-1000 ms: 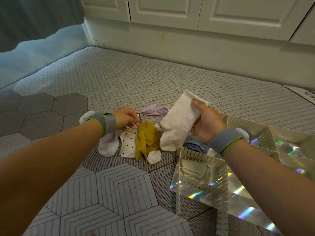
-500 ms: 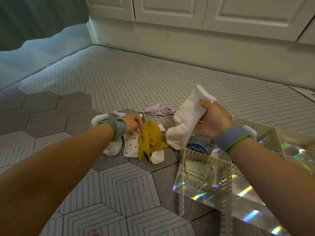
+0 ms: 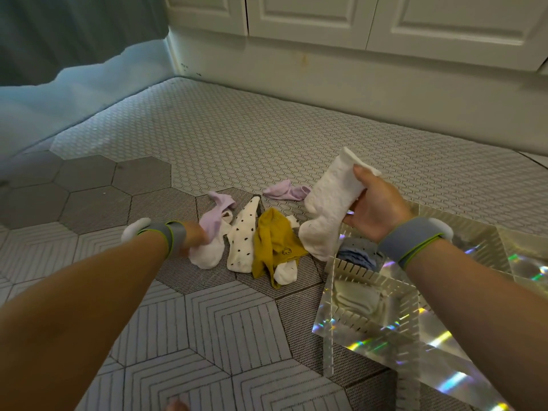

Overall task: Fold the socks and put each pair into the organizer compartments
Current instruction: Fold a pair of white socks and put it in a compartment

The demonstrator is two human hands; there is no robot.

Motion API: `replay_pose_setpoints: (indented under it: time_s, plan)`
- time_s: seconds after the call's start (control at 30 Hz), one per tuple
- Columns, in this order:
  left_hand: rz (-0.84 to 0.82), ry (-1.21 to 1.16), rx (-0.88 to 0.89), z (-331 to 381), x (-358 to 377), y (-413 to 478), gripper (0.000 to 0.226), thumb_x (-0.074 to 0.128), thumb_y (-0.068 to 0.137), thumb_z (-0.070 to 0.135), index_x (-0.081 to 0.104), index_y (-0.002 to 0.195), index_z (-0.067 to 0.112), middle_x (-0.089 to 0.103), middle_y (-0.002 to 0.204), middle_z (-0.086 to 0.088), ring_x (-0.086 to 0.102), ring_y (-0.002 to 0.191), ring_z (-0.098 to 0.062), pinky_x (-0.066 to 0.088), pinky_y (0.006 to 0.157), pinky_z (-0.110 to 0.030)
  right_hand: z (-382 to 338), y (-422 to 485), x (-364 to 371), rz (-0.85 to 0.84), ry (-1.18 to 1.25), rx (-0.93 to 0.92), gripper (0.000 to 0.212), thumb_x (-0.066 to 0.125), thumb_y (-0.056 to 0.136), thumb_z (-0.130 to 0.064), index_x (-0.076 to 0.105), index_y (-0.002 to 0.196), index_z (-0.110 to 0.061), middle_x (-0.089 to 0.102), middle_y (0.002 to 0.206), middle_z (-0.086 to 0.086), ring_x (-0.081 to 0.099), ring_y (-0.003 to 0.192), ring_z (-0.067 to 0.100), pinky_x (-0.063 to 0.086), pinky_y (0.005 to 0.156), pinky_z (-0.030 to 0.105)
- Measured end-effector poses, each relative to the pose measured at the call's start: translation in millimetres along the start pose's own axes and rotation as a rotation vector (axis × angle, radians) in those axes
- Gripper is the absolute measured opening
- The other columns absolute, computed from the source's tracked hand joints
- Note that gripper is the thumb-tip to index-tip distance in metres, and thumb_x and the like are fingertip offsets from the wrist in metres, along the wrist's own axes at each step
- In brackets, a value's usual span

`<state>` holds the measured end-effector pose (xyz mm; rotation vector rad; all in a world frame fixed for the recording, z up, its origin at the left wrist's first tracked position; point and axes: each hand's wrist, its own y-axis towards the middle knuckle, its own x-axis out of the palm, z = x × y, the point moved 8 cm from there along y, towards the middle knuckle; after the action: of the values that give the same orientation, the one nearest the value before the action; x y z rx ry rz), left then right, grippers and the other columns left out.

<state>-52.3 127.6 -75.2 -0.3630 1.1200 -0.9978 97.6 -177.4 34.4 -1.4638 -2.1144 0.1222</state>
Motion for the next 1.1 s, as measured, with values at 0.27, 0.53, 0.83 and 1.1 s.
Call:
replay_pose_setpoints:
  time_s: [0.27, 0.53, 0.83, 1.1]
  plan:
    - [-0.012, 0.052, 0.009, -12.8, 14.1, 2.4, 0.011, 0.046, 0.091, 0.003, 0.055, 0.087, 0.008, 0.048, 0.083, -0.014, 0.047, 0.078, -0.025, 0.037, 0.074, -0.036, 5.8, -2.5, 3.6, -0.007, -0.037, 0.017, 0.038, 0.045, 0.097, -0.033, 0.048, 0.13, -0.015, 0.06, 0.122, 0.007, 0.061, 0.104, 0.026, 0.052, 0.075, 0.044]
    - [0.095, -0.49, 0.311, 58.6, -24.1, -22.5, 0.025, 0.059, 0.082, -0.002, 0.049, 0.065, 0.012, 0.054, 0.073, -0.01, 0.054, 0.076, -0.026, 0.049, 0.058, -0.03, 0.8, -4.7, 1.2, -0.001, -0.045, 0.007, 0.031, 0.044, 0.097, -0.032, 0.05, 0.122, -0.014, 0.061, 0.114, 0.006, 0.06, 0.102, 0.027, 0.049, 0.083, 0.046]
    - [-0.112, -0.933, 0.606, 139.8, -46.0, -65.4, 0.025, 0.048, 0.056, -0.004, 0.032, 0.056, 0.016, 0.032, 0.066, -0.005, 0.035, 0.056, -0.016, 0.045, 0.044, -0.019, 9.3, -10.5, 2.8, -0.026, -0.014, 0.102, 0.02, 0.042, 0.098, -0.03, 0.056, 0.1, -0.016, 0.068, 0.091, 0.004, 0.065, 0.082, 0.021, 0.054, 0.068, 0.038]
    - [-0.453, -1.022, 0.736, 178.3, -3.0, -121.9, 0.027, 0.031, 0.061, -0.003, 0.04, 0.042, 0.014, 0.04, 0.061, -0.007, 0.048, 0.06, -0.022, 0.055, 0.076, -0.048, 33.0, -19.8, 21.1, -0.241, 0.16, 0.264, 0.032, 0.039, 0.096, -0.026, 0.065, 0.103, -0.01, 0.073, 0.093, 0.01, 0.071, 0.081, 0.025, 0.053, 0.075, 0.049]
